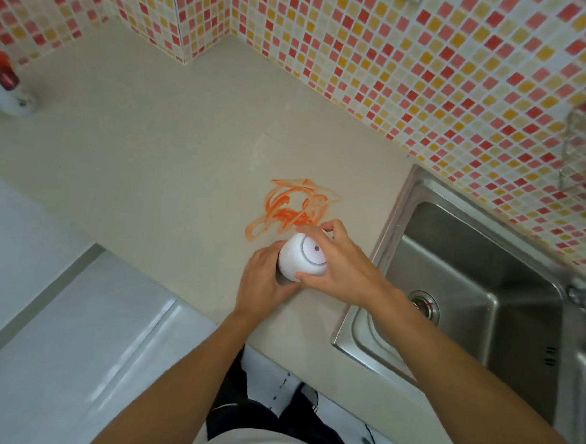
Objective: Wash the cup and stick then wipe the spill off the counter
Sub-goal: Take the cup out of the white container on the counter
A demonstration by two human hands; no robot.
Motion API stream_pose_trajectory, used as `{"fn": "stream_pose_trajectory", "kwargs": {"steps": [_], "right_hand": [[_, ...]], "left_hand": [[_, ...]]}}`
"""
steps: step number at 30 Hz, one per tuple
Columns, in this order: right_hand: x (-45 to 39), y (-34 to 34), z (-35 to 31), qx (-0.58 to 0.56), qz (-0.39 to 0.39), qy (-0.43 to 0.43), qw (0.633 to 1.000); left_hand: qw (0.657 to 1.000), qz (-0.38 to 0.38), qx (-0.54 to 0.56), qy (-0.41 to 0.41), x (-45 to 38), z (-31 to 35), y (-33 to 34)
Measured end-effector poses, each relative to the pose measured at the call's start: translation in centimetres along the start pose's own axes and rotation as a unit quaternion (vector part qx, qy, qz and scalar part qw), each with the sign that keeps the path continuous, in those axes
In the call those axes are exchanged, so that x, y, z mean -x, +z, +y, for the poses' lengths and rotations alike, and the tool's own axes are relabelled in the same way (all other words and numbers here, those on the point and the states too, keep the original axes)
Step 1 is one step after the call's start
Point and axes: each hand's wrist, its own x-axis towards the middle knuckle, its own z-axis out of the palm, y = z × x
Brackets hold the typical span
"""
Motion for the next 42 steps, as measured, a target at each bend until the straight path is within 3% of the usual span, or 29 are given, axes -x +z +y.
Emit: {"fn": "stream_pose_trajectory", "kwargs": {"steps": [4,12,23,27,33,38,42], "right_hand": [[0.1,-0.5,0.2,-0.006,-0.021,-0.026,0.999],[0.1,0.0,-0.4,-0.02,-0.004,0.073,0.997],[-0.3,-2.2,0.3,-0.005,-0.071,0.017,0.997],[-0.3,-2.6,0.3,0.013,-0.104,-0.042,0.994],[-0.1,-3.9,0.2,0.091,-0.124,-0.084,0.985],[0.1,-5.4,-0.4,0.133,-0.107,-0.098,0.98],[1.2,-7.7,-0.2,0.073,-0.068,-0.053,0.994]], "left_hand": [[1.0,0.009,-0.001,-0.007,0.1,0.2,0.0],[0.998,-0.021,-0.029,-0.053,0.2,0.8,0.0],[0.998,-0.01,-0.048,-0.025,0.1,1.5,-0.5],[0.999,-0.016,-0.049,-0.012,0.2,1.8,-0.8],[0.999,-0.026,-0.047,-0.003,0.4,1.8,-0.8],[0.998,-0.012,-0.054,-0.01,0.4,1.8,-0.7],[0.998,-0.006,-0.064,-0.015,0.4,1.9,-0.7]]}}
